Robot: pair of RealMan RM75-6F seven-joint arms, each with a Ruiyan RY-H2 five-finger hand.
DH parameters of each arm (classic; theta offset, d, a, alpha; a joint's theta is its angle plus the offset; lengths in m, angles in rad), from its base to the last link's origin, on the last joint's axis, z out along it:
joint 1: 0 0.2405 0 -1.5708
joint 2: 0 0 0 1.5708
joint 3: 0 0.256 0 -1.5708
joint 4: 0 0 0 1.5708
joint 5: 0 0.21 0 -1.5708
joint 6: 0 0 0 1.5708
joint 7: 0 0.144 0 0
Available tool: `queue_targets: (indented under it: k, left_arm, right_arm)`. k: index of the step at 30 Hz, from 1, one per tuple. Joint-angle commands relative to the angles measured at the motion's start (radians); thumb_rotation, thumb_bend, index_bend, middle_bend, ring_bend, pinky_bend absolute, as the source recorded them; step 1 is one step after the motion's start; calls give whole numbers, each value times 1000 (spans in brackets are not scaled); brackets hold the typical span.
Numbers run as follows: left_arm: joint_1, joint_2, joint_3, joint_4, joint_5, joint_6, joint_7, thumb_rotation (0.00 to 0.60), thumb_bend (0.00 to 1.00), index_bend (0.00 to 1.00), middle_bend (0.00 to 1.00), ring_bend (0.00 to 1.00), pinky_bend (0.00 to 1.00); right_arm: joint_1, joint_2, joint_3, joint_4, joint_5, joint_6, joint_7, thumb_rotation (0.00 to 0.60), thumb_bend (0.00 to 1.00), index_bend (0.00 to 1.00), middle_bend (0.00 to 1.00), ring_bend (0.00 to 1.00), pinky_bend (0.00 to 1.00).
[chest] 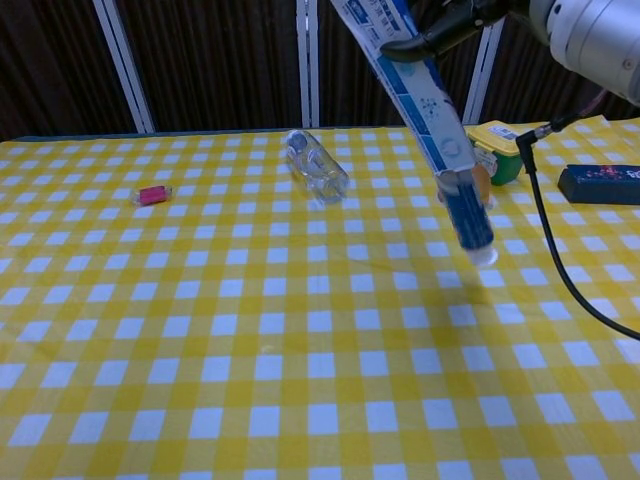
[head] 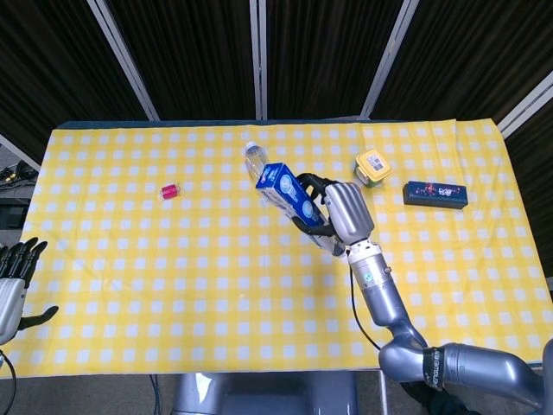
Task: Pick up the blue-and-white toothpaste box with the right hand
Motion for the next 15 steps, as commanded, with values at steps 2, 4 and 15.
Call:
queue_targets:
  k: [2, 4, 15]
  left_arm:
    - [-1, 0, -2, 1, -4, -1, -1, 600, 0, 0, 0, 0, 0]
    - [-1, 0, -2, 1, -5, -2, -1, 600, 0, 0, 0, 0, 0]
    - [-3, 2, -6, 2, -12, -5, -6, 600, 0, 0, 0, 0, 0]
  right_arm:
    - [-32, -49, 18, 75, -60, 40, 145, 600, 265, 452, 519, 498, 542]
    - [-34, -56, 11, 104, -85, 43, 172, 600, 267, 452, 519, 497, 542]
    - [-21, -55, 10, 191, -210, 86, 180, 600, 266, 452, 519, 497, 542]
